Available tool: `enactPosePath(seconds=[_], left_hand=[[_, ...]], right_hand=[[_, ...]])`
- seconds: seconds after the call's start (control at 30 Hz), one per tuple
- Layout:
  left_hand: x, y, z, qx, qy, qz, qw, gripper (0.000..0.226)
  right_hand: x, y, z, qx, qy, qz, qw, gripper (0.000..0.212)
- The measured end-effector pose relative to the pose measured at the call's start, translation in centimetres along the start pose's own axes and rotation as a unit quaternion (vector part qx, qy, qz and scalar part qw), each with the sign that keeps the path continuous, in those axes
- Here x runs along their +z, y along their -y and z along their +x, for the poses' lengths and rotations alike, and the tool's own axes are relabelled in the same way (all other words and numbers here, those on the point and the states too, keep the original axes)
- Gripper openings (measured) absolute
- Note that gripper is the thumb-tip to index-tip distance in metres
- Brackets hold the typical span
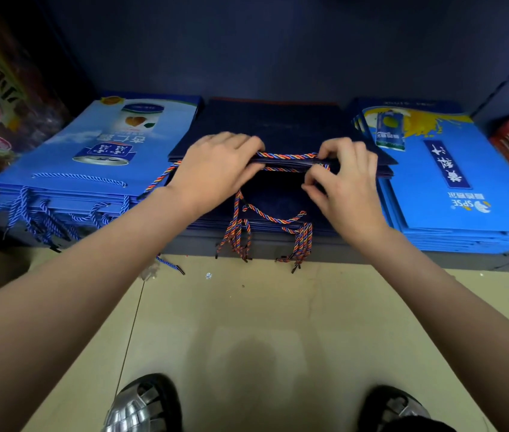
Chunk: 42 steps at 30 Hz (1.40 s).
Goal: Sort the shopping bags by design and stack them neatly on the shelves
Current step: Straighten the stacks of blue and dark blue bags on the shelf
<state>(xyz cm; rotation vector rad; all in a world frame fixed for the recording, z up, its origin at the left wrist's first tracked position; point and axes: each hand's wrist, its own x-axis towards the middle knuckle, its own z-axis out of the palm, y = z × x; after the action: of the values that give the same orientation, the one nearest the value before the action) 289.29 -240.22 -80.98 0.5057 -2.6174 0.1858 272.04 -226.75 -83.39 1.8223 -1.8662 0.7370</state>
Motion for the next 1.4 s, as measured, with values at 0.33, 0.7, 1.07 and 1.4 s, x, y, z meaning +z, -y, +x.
enactPosePath(seconds=[0.33, 0.7, 1.07, 1.4], left_hand=[[1.5, 0.3, -1.6, 0.039, 0.013, 0.014, 0.999, 0.036], [2.9, -0.3, -3.0, 0.032, 0.029, 0.035, 0.998, 0.034], [4.4, -1.6, -4.3, 0.016, 0.099, 0.053, 0.994, 0.040], [3.5, -0.8, -3.8, 0.043, 0.072, 0.059, 0.995, 0.036]], right_hand=[[-1.0, -2.2, 0.2, 0.015, 0.116, -0.006, 0.993, 0.053], [-2.2, 0.2, -7.8, 0.022, 0.169, 0.015, 0.985, 0.006], [0.4, 2.6, -2.6, 0.069, 0.182, -0.013, 0.981, 0.054], [0.9, 1.4, 0.7, 0.047, 0.281, -0.007, 0.959, 0.057]])
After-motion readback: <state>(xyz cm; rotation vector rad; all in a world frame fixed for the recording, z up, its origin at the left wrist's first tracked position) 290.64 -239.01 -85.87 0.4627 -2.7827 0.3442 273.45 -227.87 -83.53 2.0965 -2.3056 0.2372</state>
